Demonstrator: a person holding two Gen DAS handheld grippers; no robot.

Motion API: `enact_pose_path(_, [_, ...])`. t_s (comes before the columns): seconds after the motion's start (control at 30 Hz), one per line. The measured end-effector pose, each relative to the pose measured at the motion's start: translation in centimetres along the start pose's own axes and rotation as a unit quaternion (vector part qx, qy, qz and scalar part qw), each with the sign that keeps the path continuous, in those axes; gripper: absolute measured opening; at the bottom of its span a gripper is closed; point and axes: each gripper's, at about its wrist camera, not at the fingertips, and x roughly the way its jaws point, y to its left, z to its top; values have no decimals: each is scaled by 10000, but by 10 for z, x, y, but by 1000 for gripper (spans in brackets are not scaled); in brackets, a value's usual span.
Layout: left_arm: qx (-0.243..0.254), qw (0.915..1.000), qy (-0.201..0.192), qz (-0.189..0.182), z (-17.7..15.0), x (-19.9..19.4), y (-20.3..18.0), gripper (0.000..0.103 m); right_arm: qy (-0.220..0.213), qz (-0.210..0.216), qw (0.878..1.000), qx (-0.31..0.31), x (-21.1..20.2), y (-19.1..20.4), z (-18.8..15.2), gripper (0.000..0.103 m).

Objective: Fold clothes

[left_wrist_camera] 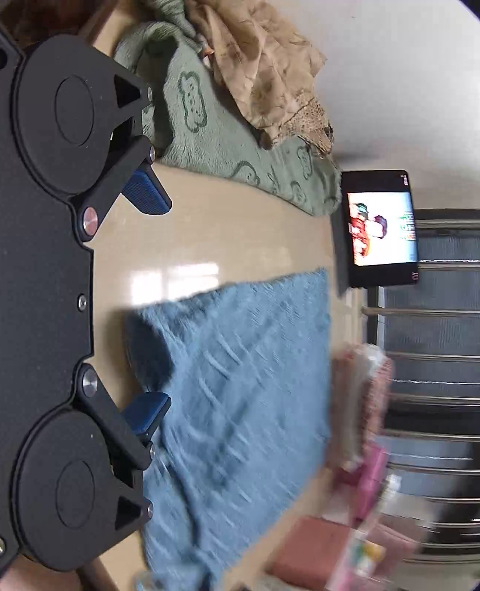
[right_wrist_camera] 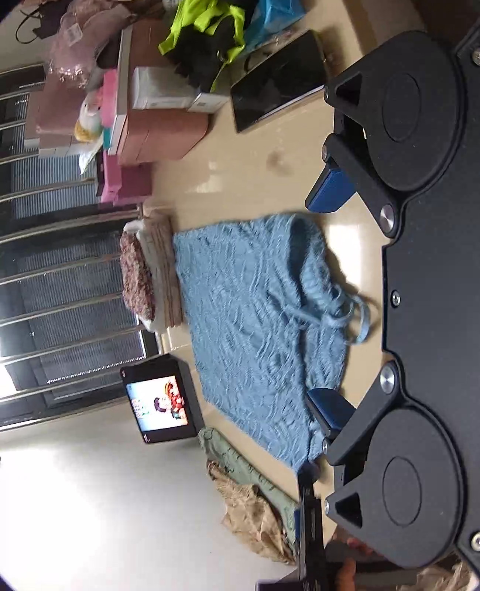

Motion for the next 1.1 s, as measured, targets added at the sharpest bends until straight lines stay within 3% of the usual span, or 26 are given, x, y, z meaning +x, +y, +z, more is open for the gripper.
enact_pose_path(0.07, [286, 9991, 64, 302, -2, 9, -4, 103, 21, 48, 10000, -5, -5, 3, -6, 102])
enact_pose_path(0.37, [276, 9988, -71, 393, -9, -7, -3, 103, 487, -106, 9983, 309, 3, -6, -29, 102])
enact_pose_path(0.63, [-188, 9977, -595, -267, -19, -54, -10, 103, 635, 90, 9979, 49, 16, 13, -38, 102])
enact_pose_path(0.83, [-636, 9936, -589, -726, -48, -80, -22, 103, 365, 113, 9992, -74, 13, 36, -47, 102])
enact_pose_path(0.93, [-757, 9931, -464, -771, -60, -89, -32, 103, 162, 66, 9996, -206, 7, 49, -54, 102])
enact_pose_path(1.1, [-578, 9940, -416, -830, -74, -99, -50, 103, 207, 65, 9997, -73, -1, 58, -72, 102])
